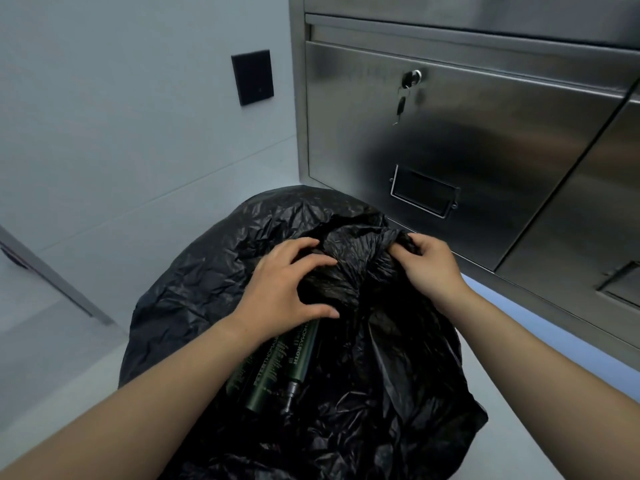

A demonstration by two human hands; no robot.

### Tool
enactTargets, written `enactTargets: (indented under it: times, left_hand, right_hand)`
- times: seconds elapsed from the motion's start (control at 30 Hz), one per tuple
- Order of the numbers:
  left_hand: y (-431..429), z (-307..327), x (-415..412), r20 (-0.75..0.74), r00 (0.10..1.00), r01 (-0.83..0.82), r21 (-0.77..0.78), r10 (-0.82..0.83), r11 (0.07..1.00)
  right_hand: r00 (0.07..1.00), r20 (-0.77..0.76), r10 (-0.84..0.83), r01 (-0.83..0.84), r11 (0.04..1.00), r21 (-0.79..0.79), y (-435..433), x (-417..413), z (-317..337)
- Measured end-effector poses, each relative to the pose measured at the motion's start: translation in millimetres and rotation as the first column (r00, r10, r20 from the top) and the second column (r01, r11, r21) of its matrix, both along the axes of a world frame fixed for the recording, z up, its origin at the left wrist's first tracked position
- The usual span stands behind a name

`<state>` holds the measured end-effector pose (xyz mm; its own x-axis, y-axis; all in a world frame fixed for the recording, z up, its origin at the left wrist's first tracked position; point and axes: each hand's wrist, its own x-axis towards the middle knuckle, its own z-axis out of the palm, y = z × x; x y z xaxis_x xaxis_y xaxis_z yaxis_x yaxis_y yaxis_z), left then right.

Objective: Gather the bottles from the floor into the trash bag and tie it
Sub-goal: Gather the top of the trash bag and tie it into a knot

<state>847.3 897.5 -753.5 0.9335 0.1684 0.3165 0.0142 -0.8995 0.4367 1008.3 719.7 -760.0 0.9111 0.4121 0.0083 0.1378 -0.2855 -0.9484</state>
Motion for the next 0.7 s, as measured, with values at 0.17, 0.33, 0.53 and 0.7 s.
enactTargets:
  times: [0.17,0.33,0.53,0.7]
  left_hand:
    - [0,0,16,0.089,0.992,-0.072,-0.176,0.089,0.982]
    - [8,18,23,0.033,0.994,-0.059,-0.632,0.103,0.773]
    - [5,30,33,0.09,0.988,-0.02,-0.725,0.123,0.689]
    - [3,26,22,0.02,0.998,-0.022,-0.72,0.053,0.694]
  right_hand:
    - [1.0,-0.016,0.005,-0.005,1.0,0.021,-10,-1,3]
    - [0.921,0.299,0.248,-0.2,0.963,-0.182,-29,-1,23]
    - [0.77,0.394,0.503,-0.452,0.865,-0.22,-1,-27,39]
    - [0.842,0.43,0.326,-0.334,0.941,-0.059,24,-26,17]
